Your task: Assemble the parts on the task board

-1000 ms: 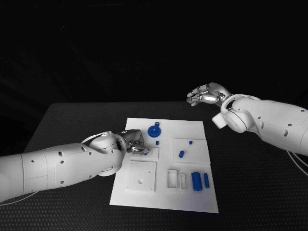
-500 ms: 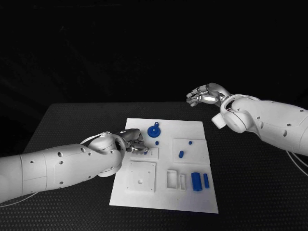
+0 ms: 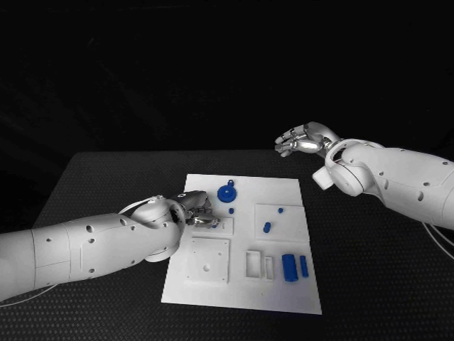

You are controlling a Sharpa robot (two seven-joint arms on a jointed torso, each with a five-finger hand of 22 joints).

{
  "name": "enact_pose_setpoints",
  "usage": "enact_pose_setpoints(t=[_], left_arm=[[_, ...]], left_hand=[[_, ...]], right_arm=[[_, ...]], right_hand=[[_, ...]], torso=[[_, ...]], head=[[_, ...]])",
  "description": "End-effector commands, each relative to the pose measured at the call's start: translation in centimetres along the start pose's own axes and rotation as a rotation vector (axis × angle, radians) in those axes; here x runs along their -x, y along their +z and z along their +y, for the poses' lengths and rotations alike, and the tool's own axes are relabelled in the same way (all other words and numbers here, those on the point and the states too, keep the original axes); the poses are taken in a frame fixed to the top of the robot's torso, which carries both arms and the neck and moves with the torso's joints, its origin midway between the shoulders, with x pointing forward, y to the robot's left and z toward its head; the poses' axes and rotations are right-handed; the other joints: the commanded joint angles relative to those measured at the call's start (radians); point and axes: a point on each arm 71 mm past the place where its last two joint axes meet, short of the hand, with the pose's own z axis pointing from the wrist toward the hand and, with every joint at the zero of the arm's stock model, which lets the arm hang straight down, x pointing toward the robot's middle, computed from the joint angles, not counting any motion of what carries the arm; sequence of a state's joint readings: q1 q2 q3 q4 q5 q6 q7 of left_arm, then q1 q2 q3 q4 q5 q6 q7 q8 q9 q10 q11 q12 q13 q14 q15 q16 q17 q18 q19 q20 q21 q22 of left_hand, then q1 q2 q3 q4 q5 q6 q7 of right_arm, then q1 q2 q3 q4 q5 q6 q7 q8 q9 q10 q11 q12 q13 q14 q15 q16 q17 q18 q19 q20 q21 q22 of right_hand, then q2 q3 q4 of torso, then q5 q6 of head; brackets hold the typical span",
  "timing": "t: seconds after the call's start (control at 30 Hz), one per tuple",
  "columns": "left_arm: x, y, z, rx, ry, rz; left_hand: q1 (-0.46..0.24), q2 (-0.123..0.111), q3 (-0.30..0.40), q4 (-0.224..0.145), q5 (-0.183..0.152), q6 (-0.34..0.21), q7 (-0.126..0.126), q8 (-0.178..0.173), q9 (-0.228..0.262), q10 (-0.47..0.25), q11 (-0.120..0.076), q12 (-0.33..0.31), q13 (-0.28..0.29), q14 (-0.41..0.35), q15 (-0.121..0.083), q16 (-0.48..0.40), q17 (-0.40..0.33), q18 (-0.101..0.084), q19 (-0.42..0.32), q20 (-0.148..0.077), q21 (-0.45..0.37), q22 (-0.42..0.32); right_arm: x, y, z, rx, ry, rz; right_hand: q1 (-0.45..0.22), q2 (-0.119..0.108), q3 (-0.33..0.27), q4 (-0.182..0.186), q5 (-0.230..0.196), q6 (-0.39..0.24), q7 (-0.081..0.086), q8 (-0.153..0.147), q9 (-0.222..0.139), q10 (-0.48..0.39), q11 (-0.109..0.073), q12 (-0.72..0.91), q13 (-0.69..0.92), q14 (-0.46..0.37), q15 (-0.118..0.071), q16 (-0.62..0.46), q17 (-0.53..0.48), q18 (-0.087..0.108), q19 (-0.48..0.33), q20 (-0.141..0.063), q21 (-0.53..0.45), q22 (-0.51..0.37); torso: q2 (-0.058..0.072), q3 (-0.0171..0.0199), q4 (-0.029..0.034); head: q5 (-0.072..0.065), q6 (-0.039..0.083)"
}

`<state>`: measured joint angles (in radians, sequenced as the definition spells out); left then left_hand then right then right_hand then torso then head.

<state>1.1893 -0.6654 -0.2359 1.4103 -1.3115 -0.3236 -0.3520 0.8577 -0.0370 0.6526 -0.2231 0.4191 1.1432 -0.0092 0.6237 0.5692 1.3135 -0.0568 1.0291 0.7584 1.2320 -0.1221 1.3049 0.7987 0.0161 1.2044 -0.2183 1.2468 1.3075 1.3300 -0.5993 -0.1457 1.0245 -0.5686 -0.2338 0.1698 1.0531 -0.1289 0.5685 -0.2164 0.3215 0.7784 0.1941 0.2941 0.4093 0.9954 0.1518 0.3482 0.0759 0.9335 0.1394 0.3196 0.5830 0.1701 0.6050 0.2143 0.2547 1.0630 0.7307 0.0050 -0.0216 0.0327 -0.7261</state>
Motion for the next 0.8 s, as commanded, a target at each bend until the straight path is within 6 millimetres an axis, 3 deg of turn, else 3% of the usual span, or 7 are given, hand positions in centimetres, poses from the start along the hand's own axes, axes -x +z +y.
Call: enact_pose_setpoints(t=[0.03,0.8], left_arm=[[-0.52,-0.05,-0.11,-0.003,0.008,0.028],[-0.85,-0.15,0.00,0.008,0.041,0.076]], left_hand=[[0.028,0.017,0.037,0.029,0.002,0.001,-0.009,-0.006,0.000,0.071,-0.070,-0.007,0.002,0.073,-0.080,0.007,-0.001,0.146,-0.027,-0.033,0.005,0.002],[0.032,0.015,0.037,0.027,0.000,0.000,-0.008,-0.006,-0.002,0.071,-0.070,-0.008,0.003,0.072,-0.080,0.007,-0.001,0.146,-0.028,-0.033,0.006,0.003]], right_arm=[[-0.17,0.00,0.06,0.006,0.000,0.017],[-0.21,0.01,0.06,0.006,0.001,0.020]], right_hand=[[-0.010,-0.002,-0.006,-0.002,0.007,0.001,0.019,0.003,-0.002,0.003,-0.001,-0.003,-0.001,-0.005,0.002,-0.005,-0.001,0.019,-0.005,0.001,-0.005,0.001],[-0.011,-0.002,-0.007,-0.001,0.008,0.001,0.019,0.003,-0.002,0.003,-0.001,-0.003,-0.002,-0.006,0.002,-0.005,-0.002,0.019,-0.006,0.001,-0.007,0.002]], torso=[[-0.001,0.0006,0.0002],[0.000,-0.0003,0.0001]], head=[[0.000,-0.001],[-0.001,-0.006]])
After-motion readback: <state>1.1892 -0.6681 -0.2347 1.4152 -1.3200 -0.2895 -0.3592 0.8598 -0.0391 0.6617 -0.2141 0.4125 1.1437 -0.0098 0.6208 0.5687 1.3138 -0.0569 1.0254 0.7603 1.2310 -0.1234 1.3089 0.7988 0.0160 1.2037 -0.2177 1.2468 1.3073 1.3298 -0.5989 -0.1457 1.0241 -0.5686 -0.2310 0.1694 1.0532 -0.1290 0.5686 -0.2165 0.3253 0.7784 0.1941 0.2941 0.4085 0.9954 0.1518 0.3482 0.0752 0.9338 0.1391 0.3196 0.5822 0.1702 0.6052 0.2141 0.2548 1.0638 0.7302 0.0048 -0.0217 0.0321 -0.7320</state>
